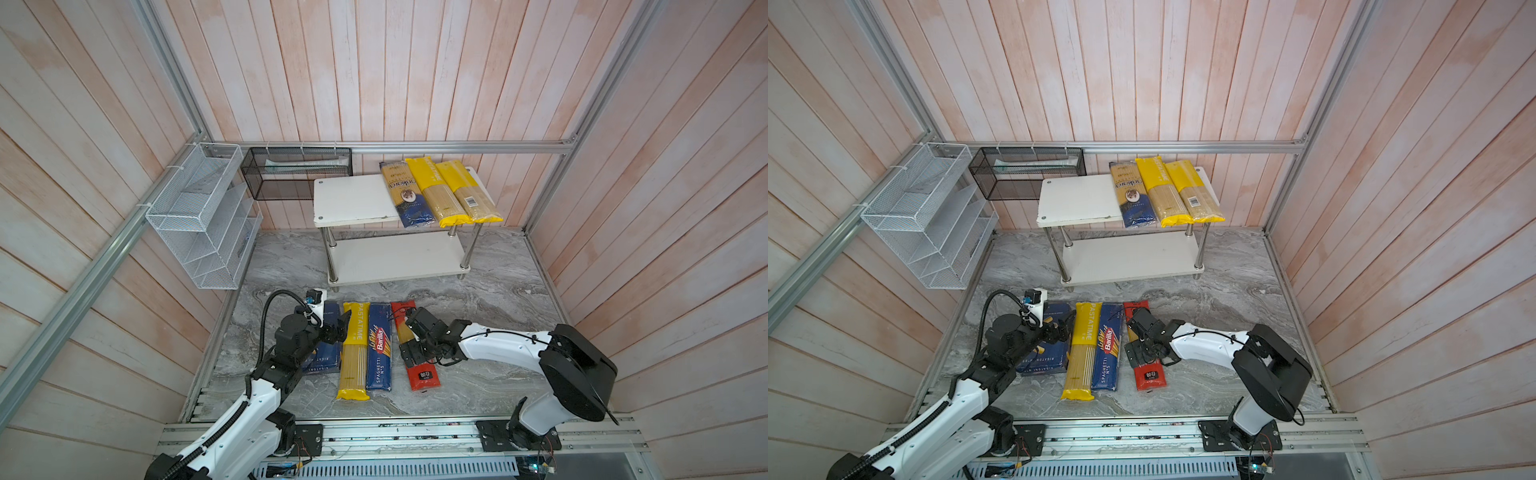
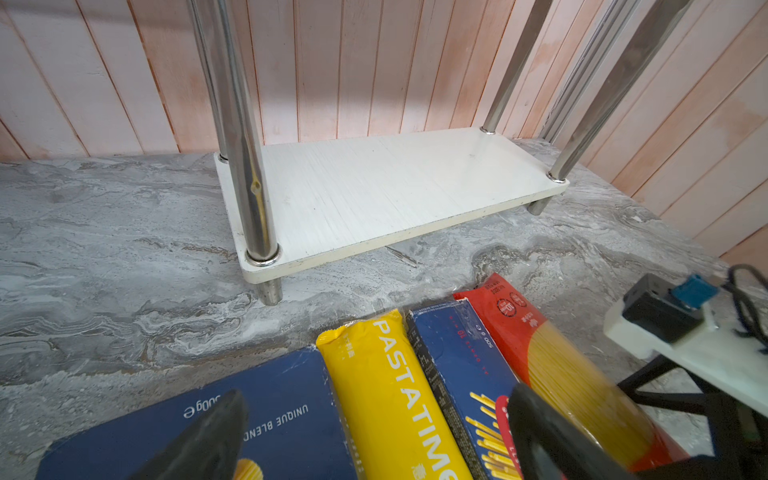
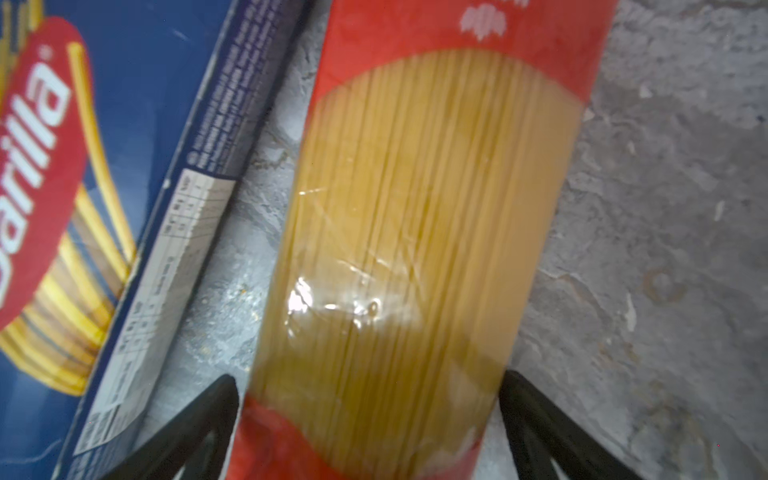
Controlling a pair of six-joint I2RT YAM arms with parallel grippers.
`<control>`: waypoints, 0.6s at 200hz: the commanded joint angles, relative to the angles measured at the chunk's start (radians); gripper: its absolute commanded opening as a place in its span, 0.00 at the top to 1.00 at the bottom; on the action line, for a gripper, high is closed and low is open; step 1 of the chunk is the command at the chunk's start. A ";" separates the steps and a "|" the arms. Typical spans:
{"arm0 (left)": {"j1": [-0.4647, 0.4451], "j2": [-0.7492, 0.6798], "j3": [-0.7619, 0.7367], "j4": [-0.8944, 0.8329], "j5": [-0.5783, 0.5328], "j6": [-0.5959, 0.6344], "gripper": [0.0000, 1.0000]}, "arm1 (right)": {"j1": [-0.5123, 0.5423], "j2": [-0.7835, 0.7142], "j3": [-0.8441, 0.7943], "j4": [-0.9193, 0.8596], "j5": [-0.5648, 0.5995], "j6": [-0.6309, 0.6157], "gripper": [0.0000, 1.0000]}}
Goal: Place and organize the pasta boxes and bags onto the shelf
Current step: 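Close the right gripper on the red spaghetti bag's end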
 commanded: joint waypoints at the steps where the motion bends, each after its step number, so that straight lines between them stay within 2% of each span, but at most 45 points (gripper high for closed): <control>1: 0.004 -0.011 -0.004 0.002 0.005 0.003 0.00 | 0.009 0.031 0.016 -0.012 0.041 0.060 0.02; 73: 0.004 -0.011 -0.005 0.002 0.007 0.004 0.00 | 0.027 0.064 0.014 0.006 0.036 0.068 0.02; 120: 0.004 -0.016 -0.006 0.002 0.006 0.003 0.00 | 0.038 0.061 0.009 0.088 -0.030 0.091 0.02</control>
